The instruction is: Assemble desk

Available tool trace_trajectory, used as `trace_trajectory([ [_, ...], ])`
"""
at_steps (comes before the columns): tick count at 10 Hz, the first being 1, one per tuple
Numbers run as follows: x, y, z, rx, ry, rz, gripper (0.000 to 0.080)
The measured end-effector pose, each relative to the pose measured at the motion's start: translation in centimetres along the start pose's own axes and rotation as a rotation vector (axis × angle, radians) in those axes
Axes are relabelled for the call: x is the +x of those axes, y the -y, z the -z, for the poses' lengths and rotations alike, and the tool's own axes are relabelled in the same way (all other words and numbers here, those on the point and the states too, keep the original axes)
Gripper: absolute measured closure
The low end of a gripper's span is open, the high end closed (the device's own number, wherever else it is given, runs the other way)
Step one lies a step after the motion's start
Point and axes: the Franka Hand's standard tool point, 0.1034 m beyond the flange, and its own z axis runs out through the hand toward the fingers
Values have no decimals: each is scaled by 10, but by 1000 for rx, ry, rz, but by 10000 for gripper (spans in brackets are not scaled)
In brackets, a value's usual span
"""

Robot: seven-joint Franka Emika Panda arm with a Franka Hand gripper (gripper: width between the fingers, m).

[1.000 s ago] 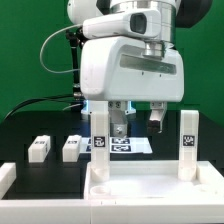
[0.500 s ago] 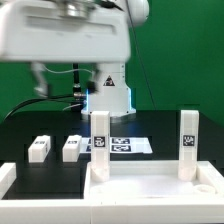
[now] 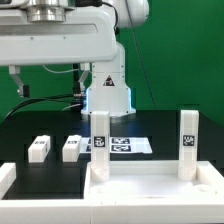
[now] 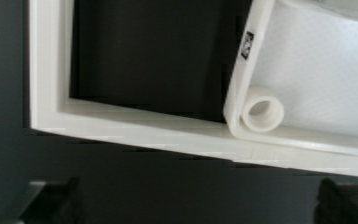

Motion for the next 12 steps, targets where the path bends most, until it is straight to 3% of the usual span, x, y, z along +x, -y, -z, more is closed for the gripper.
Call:
trace_trajectory([
  [1, -13, -12, -12, 28, 11, -80, 151],
  [3, -45, -28, -27, 51, 46, -255, 151],
  [5, -68, -23, -48, 76, 118, -434, 151],
  [7, -68, -19, -52, 73, 127, -512, 151],
  [10, -73, -17, -55, 90, 156, -493, 151],
  [12, -116, -6, -58, 191, 375, -489, 151],
])
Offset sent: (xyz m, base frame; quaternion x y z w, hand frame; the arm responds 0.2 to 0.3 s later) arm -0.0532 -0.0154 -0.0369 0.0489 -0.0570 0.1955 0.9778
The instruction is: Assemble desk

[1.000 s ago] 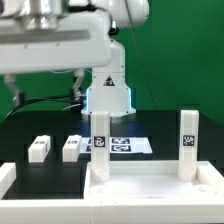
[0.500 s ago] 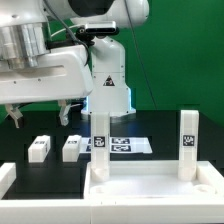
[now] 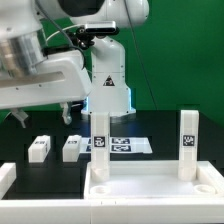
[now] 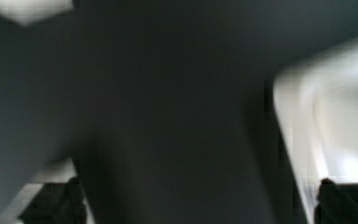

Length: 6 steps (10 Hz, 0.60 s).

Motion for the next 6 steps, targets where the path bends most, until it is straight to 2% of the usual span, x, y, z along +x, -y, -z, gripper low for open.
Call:
trace_trajectory([
  [2, -10, -2, -14, 9, 70, -9, 151],
  [3, -18, -1, -17, 20, 129, -15, 151],
  [4, -19, 2, -18, 35, 211, -13, 151],
  [5, -13, 2, -19, 35, 235, -10, 151],
  [6, -20, 2, -22, 49, 314, -12, 151],
])
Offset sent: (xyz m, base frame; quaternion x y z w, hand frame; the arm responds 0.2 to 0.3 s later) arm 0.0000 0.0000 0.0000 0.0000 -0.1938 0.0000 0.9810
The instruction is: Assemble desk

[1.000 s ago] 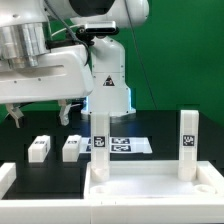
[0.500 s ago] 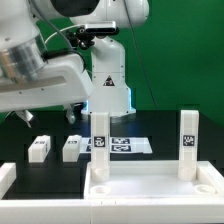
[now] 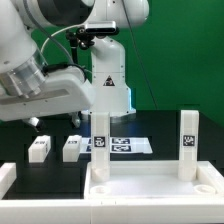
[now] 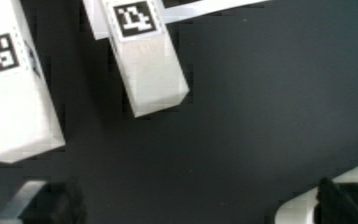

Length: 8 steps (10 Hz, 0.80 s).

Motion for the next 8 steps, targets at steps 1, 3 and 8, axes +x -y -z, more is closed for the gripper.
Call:
trace_trajectory([
  [1, -4, -12, -10, 14, 90, -18, 151],
  [3, -18, -21, -24, 33, 216, -55, 151],
  [8, -14, -27, -35, 31, 228, -62, 151],
])
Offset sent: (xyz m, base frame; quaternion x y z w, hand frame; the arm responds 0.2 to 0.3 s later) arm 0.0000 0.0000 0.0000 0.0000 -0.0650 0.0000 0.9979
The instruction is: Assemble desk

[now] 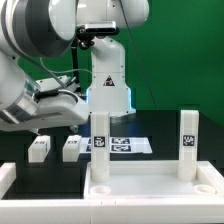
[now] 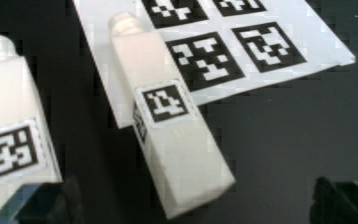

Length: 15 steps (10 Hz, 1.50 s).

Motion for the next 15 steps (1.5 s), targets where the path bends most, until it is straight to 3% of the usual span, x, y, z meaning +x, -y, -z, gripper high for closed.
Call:
trace_trajectory([
  [1, -2, -4, -9, 6, 29, -10, 151],
  [5, 5, -1, -29, -11, 69, -14, 151],
  [10, 13, 5, -40, -31, 66, -3, 151],
  [15, 15, 5, -47, -35, 77, -6, 151],
])
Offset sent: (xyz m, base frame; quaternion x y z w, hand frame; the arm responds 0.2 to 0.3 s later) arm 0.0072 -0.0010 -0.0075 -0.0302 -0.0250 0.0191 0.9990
